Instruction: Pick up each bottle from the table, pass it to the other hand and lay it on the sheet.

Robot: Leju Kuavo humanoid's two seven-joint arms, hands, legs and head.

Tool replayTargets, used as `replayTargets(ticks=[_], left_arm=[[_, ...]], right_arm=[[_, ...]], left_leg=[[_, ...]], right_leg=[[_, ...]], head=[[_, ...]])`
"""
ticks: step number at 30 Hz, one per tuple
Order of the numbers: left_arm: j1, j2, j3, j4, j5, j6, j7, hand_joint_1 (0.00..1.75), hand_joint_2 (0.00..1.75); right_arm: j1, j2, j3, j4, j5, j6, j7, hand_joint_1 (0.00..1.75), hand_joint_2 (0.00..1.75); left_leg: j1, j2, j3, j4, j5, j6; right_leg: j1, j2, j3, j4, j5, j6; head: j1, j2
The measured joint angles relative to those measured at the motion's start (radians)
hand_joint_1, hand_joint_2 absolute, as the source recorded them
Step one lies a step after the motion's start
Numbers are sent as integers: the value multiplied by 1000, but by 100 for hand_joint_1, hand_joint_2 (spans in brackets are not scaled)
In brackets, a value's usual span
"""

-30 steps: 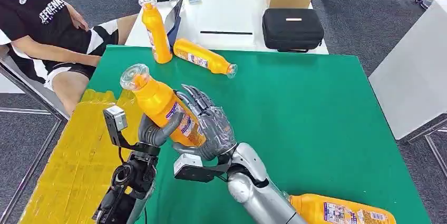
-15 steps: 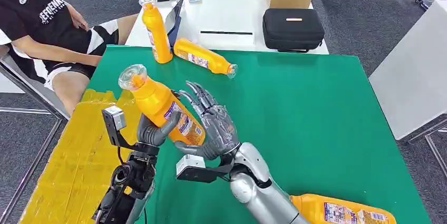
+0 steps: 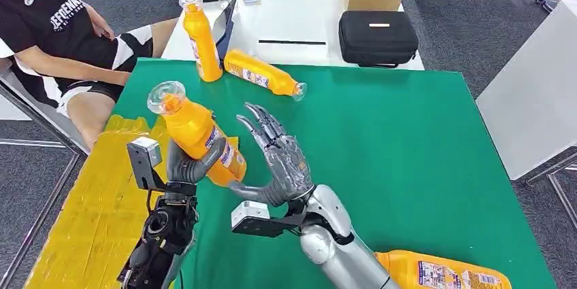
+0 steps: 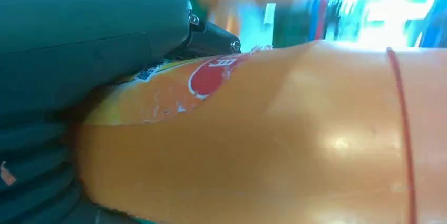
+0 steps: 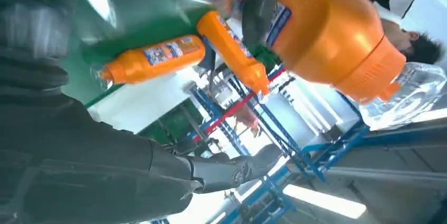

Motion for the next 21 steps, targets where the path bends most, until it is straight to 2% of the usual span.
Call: replayTargets(ticks=[5, 7, 8, 9, 11, 14, 18, 21], left_arm=[[-3, 1, 1, 0, -34, 35, -4, 175, 175], [-17, 7, 8, 1, -181, 184, -23, 175, 175], [-49, 27, 27, 8, -399, 344, -27, 175, 175], [-65, 39, 44, 15, -478, 376, -25, 175, 175], [-70, 43, 51, 20, -527, 400, -21, 175, 175], [-81, 49, 72, 33, -755, 434, 8, 175, 175], [-104, 58, 124, 61, -1124, 439, 70, 175, 175], [-128, 82, 142, 119, -1267, 439, 120, 175, 175]], right_arm=[[1, -2, 0, -3, 0, -3, 0, 0, 175], [7, -8, -3, -21, 2, -19, 0, 0, 175], [16, -19, -18, -60, 3, -48, 0, 0, 175], [26, -30, -31, -92, 3, -60, 0, 0, 175], [31, -34, -37, -103, 6, -68, -3, 0, 175], [42, -42, -47, -127, 5, -91, -6, 0, 175], [64, -59, -78, -177, -74, -63, -1, 0, 175], [88, -76, -117, -226, -127, -44, 1, 0, 175]], left_leg=[[0, 0, 0, 0, 0, 0], [0, 0, 0, 0, 0, 0], [0, -1, 0, 0, 0, 0], [0, 0, 0, 0, 0, 0], [0, 0, 0, 0, 0, 0], [0, -1, 0, 0, 0, 0], [0, 0, 0, 0, 0, 0], [0, 0, 0, 0, 0, 0]], right_leg=[[0, 0, 0, 0, 0, 0], [0, 0, 0, 0, 0, 0], [0, 0, 0, 0, 0, 0], [0, 0, 0, 0, 0, 0], [0, 0, 0, 0, 0, 0], [0, 0, 0, 0, 0, 0], [0, 0, 0, 0, 0, 0], [0, 0, 0, 0, 0, 0]], head=[[0, 0], [0, 0], [0, 0], [0, 0], [0, 0], [0, 0], [0, 0], [0, 0]])
